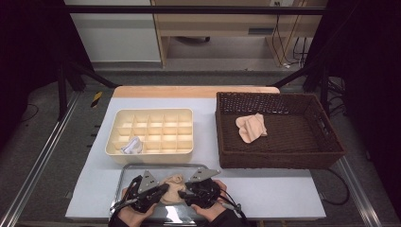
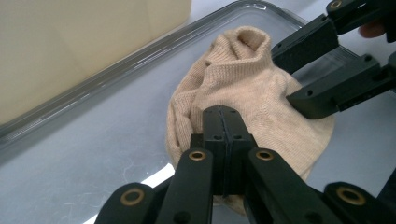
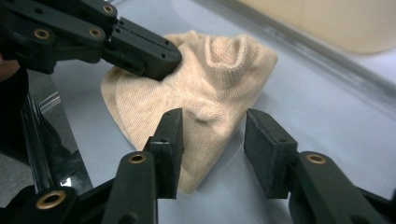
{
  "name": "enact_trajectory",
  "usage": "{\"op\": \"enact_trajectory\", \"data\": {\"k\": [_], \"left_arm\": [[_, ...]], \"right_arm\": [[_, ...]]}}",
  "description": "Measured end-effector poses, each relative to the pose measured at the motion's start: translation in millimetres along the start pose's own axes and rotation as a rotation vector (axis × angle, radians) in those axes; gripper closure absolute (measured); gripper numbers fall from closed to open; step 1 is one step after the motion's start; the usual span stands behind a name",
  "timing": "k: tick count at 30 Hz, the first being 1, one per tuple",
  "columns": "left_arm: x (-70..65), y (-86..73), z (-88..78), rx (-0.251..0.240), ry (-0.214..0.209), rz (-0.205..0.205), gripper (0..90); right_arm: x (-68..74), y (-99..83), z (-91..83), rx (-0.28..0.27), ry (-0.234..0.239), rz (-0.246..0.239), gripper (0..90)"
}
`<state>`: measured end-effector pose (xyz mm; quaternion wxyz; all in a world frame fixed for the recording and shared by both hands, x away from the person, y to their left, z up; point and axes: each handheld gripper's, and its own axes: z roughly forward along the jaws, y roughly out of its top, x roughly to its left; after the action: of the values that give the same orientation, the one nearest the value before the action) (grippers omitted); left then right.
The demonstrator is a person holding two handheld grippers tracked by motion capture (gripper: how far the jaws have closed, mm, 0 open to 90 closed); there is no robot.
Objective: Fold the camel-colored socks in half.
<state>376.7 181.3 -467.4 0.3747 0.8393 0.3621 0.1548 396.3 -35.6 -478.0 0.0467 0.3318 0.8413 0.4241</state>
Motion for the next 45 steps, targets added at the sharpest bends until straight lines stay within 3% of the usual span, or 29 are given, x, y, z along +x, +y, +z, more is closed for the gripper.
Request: {"op": "enact_trajectory", "data": {"k": [4,7,10,12,16,22,23,29,34,39,45], "left_arm": [[-0.7,-1.0,0.6,-0.005,0.004,0.007,89.1],[-1.5,-0.6,1.0,-0.004,0.009,0.002,89.1],[-2.9,0.8,2.0,-0.004,0.008,0.005,89.1],[-5.7,2.7,4.1,-0.009,-0.012,0.001,89.1],[-22.3,11.4,14.3,-0.007,-0.046,0.047,88.2],[-33.7,19.3,26.6,-0.008,-0.041,0.051,87.8],[-32.1,20.0,27.8,-0.018,-0.049,0.029,87.6],[-28.0,24.2,17.0,-0.071,-0.070,0.002,84.0],[-36.5,36.5,11.7,-0.092,-0.071,0.040,84.8],[-44.7,41.7,24.4,-0.071,-0.063,0.067,88.1],[-40.2,34.7,35.3,-0.036,-0.059,0.042,89.2]], "right_arm": [[-0.4,-1.5,3.0,0.010,0.021,0.014,65.8],[-1.4,-1.1,2.3,0.018,0.045,0.043,80.6],[-2.9,-0.4,0.6,0.025,0.057,0.052,82.7],[-4.9,0.6,-2.6,0.032,0.046,0.049,83.1],[-16.7,1.6,-21.5,0.044,0.022,0.062,82.9],[-21.6,-2.0,-31.3,0.073,-0.061,0.039,81.9],[-23.7,-3.7,-31.0,0.077,-0.067,0.043,79.0],[-28.2,-4.5,-39.2,0.022,-0.059,0.055,70.5],[-30.8,-9.3,-48.9,-0.001,-0.067,0.069,71.3],[-32.2,-16.1,-45.6,0.007,-0.065,0.083,72.0],[-32.3,-17.6,-37.1,0.021,-0.065,0.085,71.9]]}}
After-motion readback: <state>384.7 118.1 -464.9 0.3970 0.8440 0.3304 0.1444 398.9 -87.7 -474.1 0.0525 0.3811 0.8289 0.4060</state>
